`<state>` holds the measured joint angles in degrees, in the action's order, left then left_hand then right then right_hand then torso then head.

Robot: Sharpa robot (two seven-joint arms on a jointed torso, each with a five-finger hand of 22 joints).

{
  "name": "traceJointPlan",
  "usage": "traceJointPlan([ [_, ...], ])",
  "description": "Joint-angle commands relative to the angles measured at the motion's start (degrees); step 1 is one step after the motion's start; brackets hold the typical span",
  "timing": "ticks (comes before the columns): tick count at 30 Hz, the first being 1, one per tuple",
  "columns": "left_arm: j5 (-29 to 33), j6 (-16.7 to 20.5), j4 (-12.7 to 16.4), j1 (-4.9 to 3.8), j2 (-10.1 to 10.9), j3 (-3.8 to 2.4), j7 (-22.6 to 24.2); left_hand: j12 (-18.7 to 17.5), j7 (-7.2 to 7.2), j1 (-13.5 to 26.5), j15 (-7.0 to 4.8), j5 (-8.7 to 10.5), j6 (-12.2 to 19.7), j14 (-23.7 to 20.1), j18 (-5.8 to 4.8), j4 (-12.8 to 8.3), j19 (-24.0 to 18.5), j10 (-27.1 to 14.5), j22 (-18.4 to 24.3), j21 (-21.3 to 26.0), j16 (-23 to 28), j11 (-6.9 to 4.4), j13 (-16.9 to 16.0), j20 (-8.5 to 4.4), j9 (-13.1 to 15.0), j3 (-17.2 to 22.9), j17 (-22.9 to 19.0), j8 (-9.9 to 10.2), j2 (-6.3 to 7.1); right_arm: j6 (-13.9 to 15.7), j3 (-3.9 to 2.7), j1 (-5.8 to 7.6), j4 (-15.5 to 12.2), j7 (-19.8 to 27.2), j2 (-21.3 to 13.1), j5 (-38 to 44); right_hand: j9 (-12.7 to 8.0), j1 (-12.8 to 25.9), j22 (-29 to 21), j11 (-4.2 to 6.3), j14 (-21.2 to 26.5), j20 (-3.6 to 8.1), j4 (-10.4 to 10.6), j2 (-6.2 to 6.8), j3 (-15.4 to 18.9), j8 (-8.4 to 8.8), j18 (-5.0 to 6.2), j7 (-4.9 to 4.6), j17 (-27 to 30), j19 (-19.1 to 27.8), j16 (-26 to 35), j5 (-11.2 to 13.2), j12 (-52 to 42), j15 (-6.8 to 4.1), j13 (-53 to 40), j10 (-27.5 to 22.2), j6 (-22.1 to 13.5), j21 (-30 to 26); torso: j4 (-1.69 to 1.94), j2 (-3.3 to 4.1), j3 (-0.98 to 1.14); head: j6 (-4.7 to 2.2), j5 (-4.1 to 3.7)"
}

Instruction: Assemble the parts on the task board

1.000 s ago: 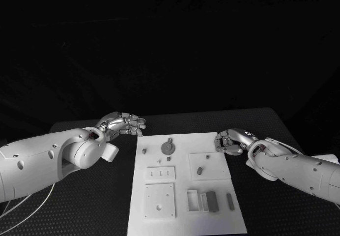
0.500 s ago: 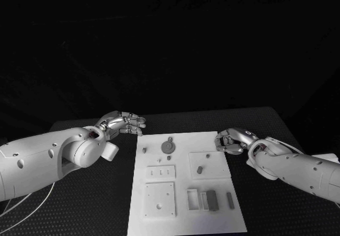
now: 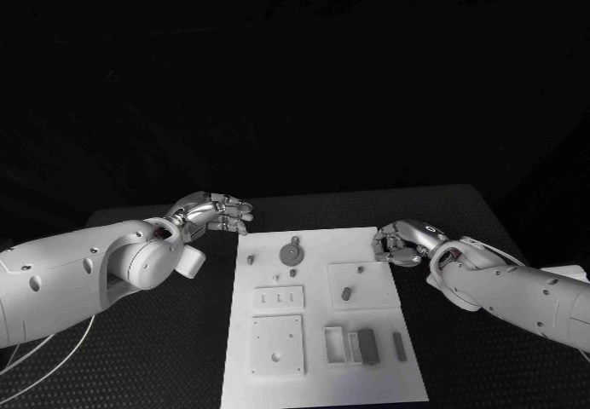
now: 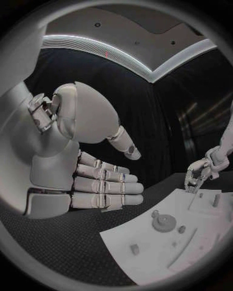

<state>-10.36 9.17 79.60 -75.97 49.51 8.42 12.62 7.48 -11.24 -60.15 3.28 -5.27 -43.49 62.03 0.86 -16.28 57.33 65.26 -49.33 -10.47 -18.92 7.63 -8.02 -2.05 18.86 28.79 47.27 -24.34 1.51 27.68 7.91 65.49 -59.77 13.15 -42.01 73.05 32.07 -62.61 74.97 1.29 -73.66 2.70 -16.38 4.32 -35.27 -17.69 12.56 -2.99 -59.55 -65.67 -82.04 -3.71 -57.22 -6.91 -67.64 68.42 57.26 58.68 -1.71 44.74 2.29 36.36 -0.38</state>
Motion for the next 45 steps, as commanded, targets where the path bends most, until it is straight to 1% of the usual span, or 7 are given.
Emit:
traceJointPlan([
  [1,-0.8,-1.3,0.1,-0.03,0.0,-0.04,0.4,-0.4,-0.35,0.4,0.21,0.26,-0.3,0.4,0.89,0.1,0.1,0.6,-0.1,0.3,0.4,-0.14,-0.1,-0.17,0.2,0.0,0.1,-0.2,-0.33,1.9,-0.19,-0.03,-0.4,-0.1,-0.2,0.5,1.7,-0.2,1.0,0.12,-0.7,0.32,0.0,-1.01,0.2,-1.08,2.44,-1.88,-0.5,-0.2,-0.3,-0.2,-0.3,-0.14,0.1,0.6,3.1,0.3,-0.05,-0.02,0.00,0.00,0.08],
  [10,-3.6,-2.1,0.4,-0.07,0.1,-0.05,-0.7,0.0,1.39,0.6,0.24,0.63,-4.3,0.5,0.89,0.1,0.1,2.3,-0.4,0.6,1.0,-0.85,-0.8,-0.13,0.9,-0.1,0.9,-2.0,-0.80,2.1,-0.90,1.36,-2.0,-2.0,-0.5,2.0,2.1,-0.7,1.0,0.25,-1.7,0.59,-0.2,-1.38,0.3,-1.34,2.44,-1.76,-1.7,-0.5,-0.8,-0.2,-0.3,-0.29,0.3,1.4,3.4,0.5,-0.18,-0.03,-0.09,-0.22,0.26],
  [17,-7.0,-0.5,0.8,-0.22,-0.9,-0.07,-5.9,1.2,2.52,2.5,-0.45,2.11,-7.1,2.0,1.06,1.0,1.4,5.0,-1.3,0.2,0.7,-2.23,-2.7,-0.75,1.4,-1.0,2.3,-2.3,0.08,-1.4,-1.33,4.98,-7.9,-9.0,-0.7,4.1,2.2,-0.8,0.9,0.27,-1.7,0.68,-0.2,-1.28,0.4,-1.40,2.44,-1.74,-1.6,-0.6,-0.8,-0.2,-0.2,-0.31,0.3,1.5,3.6,0.5,-0.30,-0.29,-0.33,-1.01,0.19],
  [25,-11.8,1.5,2.5,-0.33,-3.1,-0.07,-13.8,2.1,2.74,4.4,-1.22,2.31,-8.0,3.4,1.08,2.1,2.2,6.8,-2.0,-0.1,-0.3,-3.19,-4.5,-1.33,1.4,-1.9,4.3,-1.5,1.05,-5.5,-1.34,7.31,-15.8,-16.7,0.4,7.7,2.3,-0.8,0.9,0.30,-1.6,0.72,-0.2,-1.20,0.4,-1.47,2.44,-1.69,-1.2,-0.6,-0.6,-0.2,-0.2,-0.32,0.4,1.6,3.7,0.5,-0.55,-1.19,-0.90,-1.62,0.53],
  [33,-14.1,0.2,3.2,-0.34,-5.7,-0.04,-19.3,4.3,3.53,14.5,-2.75,2.42,-9.7,5.1,1.27,7.9,4.1,9.4,-3.4,-1.3,-3.6,-4.86,-7.7,-2.77,1.9,-6.2,7.4,-1.5,2.83,-6.8,-1.34,7.43,-19.3,-19.3,4.2,9.5,2.3,-0.8,0.9,0.33,-1.5,0.73,-0.3,-1.20,0.4,-1.49,2.44,-1.67,-1.1,-0.5,-0.6,-0.2,-0.1,-0.32,0.4,1.6,3.7,0.5,-0.39,-2.30,-1.35,-1.60,0.85],
  [37,-15.0,-0.2,3.3,-0.36,-6.8,-0.02,-21.6,6.9,5.04,17.5,-4.27,2.31,-12.4,6.2,1.45,6.9,5.9,11.1,-5.2,-2.7,-7.4,-6.42,-12.1,-4.19,3.6,-10.8,10.2,-2.5,0.73,-6.7,-1.32,7.33,-20.5,-21.0,5.5,11.0,2.3,-0.8,0.9,0.34,-1.5,0.73,-0.3,-1.21,0.4,-1.48,2.44,-1.66,-1.1,-0.5,-0.5,-0.2,-0.1,-0.32,0.4,1.7,3.7,0.4,-0.26,-2.78,-1.50,-1.25,0.99],
  [45,-16.5,-3.4,3.8,-0.34,-7.3,0.04,-24.0,24.5,7.45,18.6,-7.46,2.55,-12.6,4.3,1.19,9.1,7.6,5.4,-14.3,-8.7,-23.0,-9.28,-29.4,-7.44,18.1,-13.4,16.4,-8.0,-0.66,-6.4,-1.32,6.71,-21.5,-21.3,7.6,11.6,2.4,-1.0,0.8,0.32,-1.5,0.77,-0.3,-1.29,0.4,-1.43,2.44,-1.71,-1.1,-0.5,-0.5,-0.2,0.0,-0.35,0.5,1.7,3.7,0.4,-0.13,-3.17,-1.74,-0.97,0.55],
])
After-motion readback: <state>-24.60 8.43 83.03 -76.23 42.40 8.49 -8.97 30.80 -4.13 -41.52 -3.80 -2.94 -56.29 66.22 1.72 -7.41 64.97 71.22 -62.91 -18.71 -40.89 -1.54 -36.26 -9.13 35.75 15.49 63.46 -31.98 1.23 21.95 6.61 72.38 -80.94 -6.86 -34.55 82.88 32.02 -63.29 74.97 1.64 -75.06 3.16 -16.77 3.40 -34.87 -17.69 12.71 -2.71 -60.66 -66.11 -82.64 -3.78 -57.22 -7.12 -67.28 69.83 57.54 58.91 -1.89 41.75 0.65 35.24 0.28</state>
